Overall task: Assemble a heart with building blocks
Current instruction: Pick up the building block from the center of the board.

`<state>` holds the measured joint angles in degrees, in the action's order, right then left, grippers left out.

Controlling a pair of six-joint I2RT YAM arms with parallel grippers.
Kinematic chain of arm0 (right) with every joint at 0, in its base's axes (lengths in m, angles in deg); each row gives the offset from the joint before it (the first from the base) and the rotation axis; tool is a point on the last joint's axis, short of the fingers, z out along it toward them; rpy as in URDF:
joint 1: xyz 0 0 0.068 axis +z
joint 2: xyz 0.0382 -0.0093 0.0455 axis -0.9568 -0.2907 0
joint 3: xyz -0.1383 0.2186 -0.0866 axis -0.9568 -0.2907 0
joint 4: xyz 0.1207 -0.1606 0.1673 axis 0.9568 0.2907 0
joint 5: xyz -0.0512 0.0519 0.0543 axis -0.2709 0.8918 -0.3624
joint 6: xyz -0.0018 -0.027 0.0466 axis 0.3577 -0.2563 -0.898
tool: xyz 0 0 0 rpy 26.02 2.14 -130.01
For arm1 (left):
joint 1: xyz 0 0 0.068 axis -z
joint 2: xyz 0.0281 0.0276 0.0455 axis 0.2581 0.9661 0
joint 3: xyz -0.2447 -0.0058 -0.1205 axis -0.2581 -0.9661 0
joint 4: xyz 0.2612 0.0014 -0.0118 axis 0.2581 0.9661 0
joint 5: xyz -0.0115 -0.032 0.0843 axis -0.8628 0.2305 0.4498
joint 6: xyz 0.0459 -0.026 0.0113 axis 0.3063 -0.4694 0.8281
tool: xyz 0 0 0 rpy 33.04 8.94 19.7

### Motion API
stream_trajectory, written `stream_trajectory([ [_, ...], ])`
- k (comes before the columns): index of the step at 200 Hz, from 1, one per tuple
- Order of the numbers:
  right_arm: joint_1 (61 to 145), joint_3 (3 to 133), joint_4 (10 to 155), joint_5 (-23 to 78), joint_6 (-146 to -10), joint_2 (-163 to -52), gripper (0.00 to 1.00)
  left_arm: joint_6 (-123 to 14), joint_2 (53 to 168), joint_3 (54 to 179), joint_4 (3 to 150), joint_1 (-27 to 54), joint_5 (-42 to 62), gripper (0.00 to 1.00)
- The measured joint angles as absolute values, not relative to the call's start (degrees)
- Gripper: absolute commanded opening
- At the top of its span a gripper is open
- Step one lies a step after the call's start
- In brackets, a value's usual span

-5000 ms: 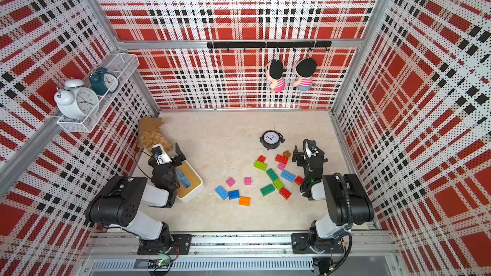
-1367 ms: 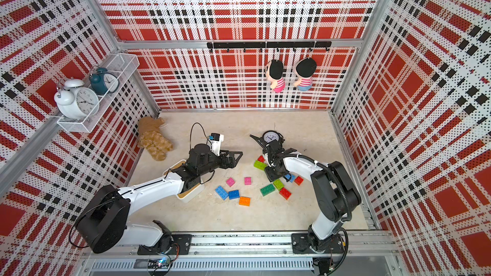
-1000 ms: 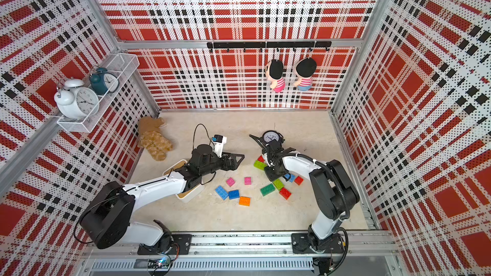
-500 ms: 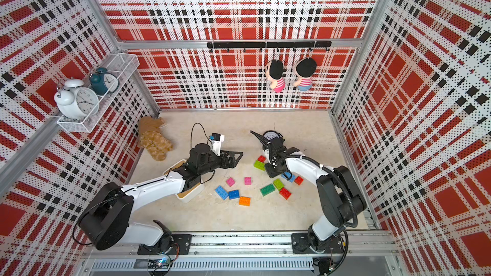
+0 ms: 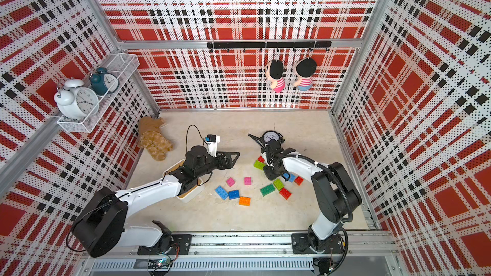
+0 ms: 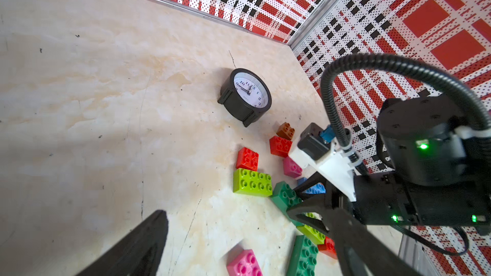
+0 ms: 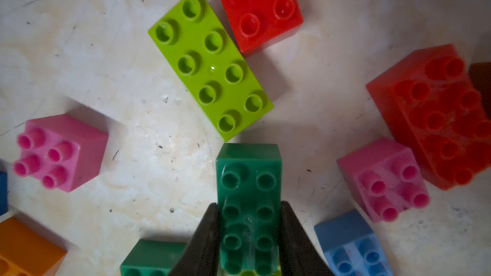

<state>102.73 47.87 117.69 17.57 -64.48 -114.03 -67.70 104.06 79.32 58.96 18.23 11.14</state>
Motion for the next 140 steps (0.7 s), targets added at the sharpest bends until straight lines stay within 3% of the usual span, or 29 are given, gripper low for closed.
stream_trajectory([
  [140,111.5,52.4,117.5,21.6,-59.2,-113.2,0.34,-71.9,90.1,68.3,60.1,15.2,14.7,0.98],
])
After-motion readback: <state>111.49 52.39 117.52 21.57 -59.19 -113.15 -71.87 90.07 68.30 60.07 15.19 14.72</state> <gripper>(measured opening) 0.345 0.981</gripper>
